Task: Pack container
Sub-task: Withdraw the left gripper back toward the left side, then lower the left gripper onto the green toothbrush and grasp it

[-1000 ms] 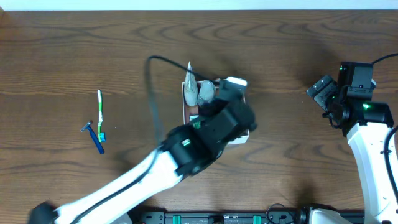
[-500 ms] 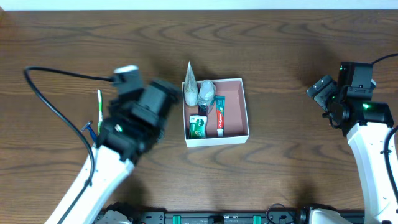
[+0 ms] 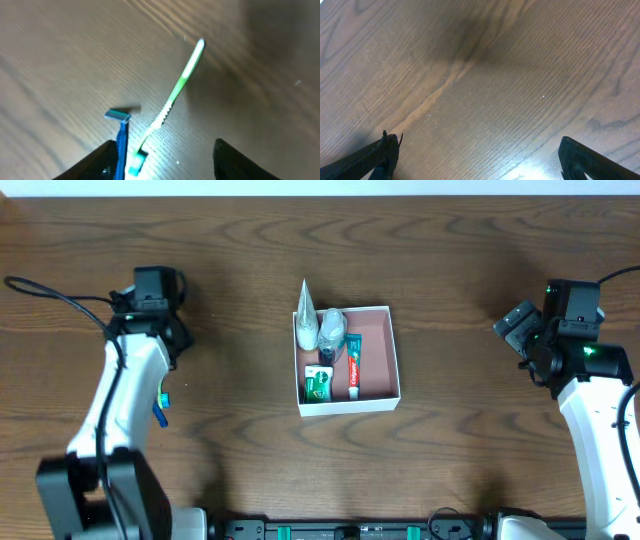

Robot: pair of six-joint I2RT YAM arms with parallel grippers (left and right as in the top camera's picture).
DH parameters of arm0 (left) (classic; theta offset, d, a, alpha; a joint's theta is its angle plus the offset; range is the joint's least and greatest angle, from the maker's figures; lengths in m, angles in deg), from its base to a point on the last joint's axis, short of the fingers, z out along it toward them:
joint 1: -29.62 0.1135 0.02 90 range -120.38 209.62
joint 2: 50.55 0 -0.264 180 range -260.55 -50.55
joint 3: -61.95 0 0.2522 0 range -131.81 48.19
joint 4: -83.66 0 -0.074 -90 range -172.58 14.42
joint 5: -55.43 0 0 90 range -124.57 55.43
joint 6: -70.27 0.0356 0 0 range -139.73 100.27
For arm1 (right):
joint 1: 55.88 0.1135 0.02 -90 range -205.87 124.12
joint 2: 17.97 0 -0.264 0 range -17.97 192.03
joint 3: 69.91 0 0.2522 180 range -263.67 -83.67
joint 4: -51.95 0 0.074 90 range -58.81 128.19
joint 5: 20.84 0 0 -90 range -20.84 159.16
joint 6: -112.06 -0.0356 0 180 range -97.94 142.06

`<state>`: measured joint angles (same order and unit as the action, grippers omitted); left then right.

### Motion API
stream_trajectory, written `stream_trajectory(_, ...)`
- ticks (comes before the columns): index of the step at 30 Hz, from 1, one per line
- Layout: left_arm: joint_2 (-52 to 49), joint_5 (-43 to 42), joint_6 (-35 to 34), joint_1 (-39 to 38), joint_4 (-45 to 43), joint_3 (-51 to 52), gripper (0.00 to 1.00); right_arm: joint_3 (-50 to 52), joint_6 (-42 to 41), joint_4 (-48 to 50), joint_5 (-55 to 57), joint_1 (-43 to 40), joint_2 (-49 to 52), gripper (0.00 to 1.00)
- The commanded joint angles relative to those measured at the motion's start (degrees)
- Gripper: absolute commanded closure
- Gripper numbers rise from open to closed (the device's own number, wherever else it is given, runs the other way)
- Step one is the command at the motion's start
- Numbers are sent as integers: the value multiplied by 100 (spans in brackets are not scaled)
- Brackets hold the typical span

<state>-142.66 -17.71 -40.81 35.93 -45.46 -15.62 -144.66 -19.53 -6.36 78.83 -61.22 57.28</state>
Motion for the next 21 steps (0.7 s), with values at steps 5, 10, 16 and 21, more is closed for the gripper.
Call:
stream_trajectory(5, -761, -767, 1134, 199, -153, 55, 36, -17, 50, -4, 42, -37, -72, 1)
stream_trajectory(10, -1025, -769, 1626, 199, -308, 55, 36, -17, 52, -4, 42, -37, -72, 1)
stream_trajectory(16, -1088, -767, 1851, 236, -518, 55, 35, -17, 52, -4, 42, -37, -72, 1)
stream_trajectory(21, -1091, -769, 1891, 278, -647, 59, 35, -17, 52, -4, 42, -37, -72, 1)
